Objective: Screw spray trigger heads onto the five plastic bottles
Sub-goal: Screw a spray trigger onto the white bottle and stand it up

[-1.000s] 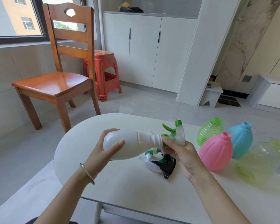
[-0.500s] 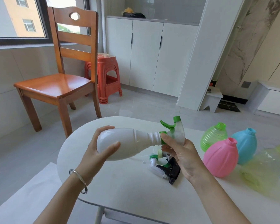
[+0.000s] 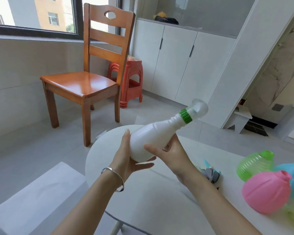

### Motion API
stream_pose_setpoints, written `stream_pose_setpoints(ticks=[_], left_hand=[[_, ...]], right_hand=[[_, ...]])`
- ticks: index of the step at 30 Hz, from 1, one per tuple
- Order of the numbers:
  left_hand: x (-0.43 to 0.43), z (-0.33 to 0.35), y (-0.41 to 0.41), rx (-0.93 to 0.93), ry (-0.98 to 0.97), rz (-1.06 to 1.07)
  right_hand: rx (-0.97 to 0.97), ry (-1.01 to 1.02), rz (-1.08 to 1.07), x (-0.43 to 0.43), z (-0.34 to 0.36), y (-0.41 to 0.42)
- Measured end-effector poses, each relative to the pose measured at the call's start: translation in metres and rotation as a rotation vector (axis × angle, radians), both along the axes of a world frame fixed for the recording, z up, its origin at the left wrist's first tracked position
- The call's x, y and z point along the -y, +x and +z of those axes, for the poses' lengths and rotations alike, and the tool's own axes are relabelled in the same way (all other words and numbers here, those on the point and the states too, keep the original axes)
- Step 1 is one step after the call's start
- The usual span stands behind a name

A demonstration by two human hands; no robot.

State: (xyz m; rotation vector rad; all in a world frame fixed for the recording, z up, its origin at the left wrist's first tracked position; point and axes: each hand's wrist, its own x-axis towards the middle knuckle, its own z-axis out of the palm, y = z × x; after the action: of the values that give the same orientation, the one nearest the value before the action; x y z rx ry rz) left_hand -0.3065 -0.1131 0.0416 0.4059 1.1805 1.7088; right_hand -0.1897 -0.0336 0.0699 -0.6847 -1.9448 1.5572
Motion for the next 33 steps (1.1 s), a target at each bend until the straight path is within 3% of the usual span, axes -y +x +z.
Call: stream_pose_setpoints(ticks=[2,8,11,15,22,33], left_hand=[[-0.003,0.0,-0.012,-0.077,-0.069,0.043],[0.014,-0.032,-0.075,-0.914,-0.268,0.256],[0.027,-0.045,-0.098,-1.14,-0.388,0.287],[0.037,-0.053,-0.114,-1.215,-0.529,0.269],[0.04,-0.059,-0.123,-1.222,-0.613,0.183],[0.029,-0.056,-0.115,-1.236,-0.557,0.163]], right_hand=[[0.005,0.011,0.001,-0.008,-0.003,-0.012],[0.102,0.098,-0.043,-0.043,-0.018,-0.057],[0.167,0.14,-0.025,-0.06,-0.027,-0.085],[0.246,0.194,-0.002,-0.076,-0.038,-0.121],[0.342,0.253,0.056,-0.08,-0.055,-0.159],[0.344,0.227,0.042,-0.08,-0.064,-0.167]])
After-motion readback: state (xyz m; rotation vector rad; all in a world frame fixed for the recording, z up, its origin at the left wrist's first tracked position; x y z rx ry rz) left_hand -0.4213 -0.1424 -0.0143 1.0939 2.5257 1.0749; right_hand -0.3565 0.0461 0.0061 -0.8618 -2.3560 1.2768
